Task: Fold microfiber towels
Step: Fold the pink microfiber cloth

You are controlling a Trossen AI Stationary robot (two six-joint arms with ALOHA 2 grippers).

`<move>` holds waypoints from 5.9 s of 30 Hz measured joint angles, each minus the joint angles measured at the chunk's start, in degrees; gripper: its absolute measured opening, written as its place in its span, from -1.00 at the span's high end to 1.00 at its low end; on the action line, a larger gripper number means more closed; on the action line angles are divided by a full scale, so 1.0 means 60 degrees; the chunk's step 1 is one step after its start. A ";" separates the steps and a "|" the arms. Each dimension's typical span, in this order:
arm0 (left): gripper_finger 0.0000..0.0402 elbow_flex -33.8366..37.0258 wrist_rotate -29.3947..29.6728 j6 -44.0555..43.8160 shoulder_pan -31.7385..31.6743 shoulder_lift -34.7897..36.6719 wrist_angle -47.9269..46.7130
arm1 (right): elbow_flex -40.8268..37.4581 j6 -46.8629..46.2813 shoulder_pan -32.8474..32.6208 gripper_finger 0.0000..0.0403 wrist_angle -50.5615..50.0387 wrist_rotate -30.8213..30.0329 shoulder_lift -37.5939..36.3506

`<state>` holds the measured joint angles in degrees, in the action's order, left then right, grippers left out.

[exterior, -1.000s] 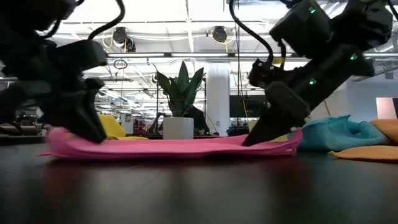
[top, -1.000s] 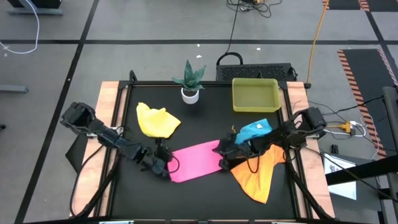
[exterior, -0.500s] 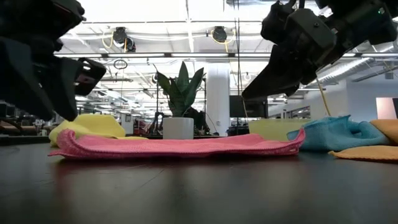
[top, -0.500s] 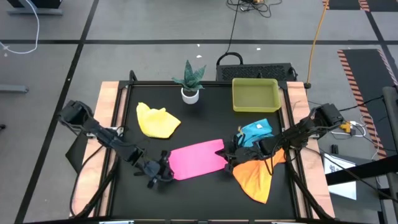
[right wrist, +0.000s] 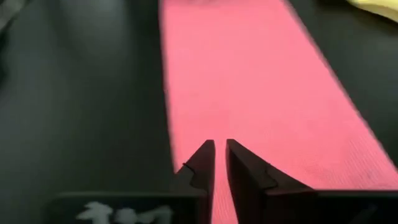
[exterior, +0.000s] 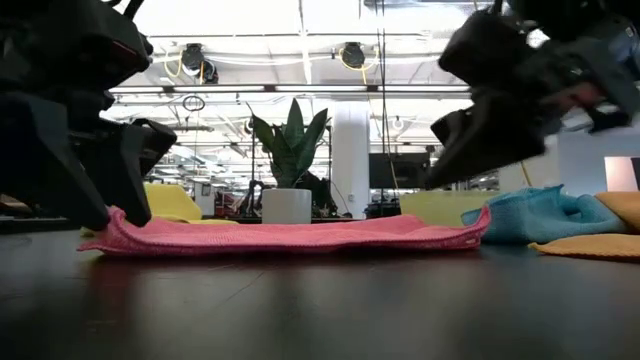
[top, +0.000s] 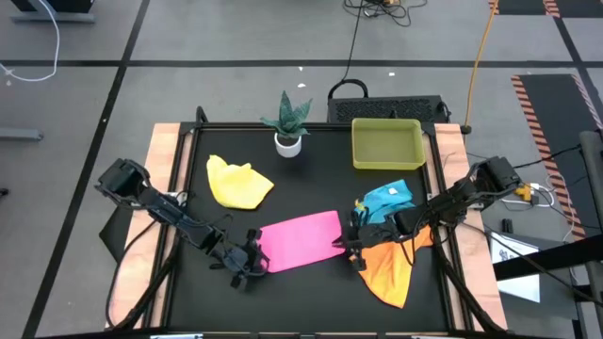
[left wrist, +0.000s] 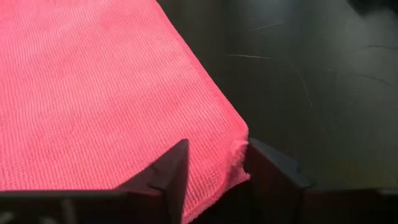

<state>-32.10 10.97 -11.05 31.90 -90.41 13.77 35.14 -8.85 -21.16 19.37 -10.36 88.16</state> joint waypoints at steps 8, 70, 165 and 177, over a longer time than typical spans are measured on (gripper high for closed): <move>0.94 0.0000 0.0269 -0.0509 0.0022 0.0007 -0.0019 | -0.0085 0.2810 -0.0413 0.39 -0.0736 0.0024 0.0000; 0.97 0.0000 0.4857 -0.2293 0.0785 0.2569 -0.5093 | -0.0093 0.5094 0.1195 1.00 -0.0230 -0.1514 0.0022; 0.79 0.0004 0.0630 -0.3243 -0.0730 0.1231 -0.4361 | 0.0112 -0.1270 0.0924 0.97 0.0755 0.0790 0.1824; 0.98 -0.0004 0.0520 -0.4241 0.1484 0.1007 0.0658 | 0.0188 -0.0350 0.1427 0.99 -0.0255 -0.1412 -0.0187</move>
<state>-32.12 14.09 -36.49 40.80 -84.37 17.72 36.27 -10.95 -12.60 17.84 -18.83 87.04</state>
